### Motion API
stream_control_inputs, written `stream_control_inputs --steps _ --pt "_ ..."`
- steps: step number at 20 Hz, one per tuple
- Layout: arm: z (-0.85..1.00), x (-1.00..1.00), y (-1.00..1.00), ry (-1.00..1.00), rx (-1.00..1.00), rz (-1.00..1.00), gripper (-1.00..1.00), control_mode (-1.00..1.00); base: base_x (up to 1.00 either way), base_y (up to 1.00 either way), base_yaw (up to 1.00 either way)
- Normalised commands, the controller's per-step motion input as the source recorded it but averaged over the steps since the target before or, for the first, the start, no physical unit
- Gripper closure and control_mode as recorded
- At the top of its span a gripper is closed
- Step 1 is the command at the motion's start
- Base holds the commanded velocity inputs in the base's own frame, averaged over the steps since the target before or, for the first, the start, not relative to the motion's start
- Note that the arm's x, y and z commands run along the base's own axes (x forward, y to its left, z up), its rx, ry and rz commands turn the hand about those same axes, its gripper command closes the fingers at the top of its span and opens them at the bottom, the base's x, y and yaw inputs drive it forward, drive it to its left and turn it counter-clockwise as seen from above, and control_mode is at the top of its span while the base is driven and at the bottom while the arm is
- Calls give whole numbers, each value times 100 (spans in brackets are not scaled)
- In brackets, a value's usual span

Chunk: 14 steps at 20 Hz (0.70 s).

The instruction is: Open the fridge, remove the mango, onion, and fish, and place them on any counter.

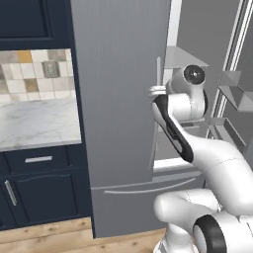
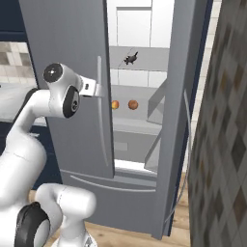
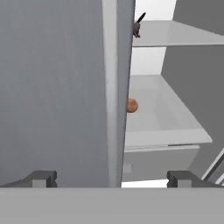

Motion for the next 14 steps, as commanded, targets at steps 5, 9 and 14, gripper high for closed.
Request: stream_control_inputs --steps 5,9,14 --pt "-40 81 0 7 8 0 -100 -100 0 0 0" --pt "-37 87 0 1 6 0 -100 -100 0 0 0" --pt "-31 70 0 0 1 0 -100 -100 0 0 0"
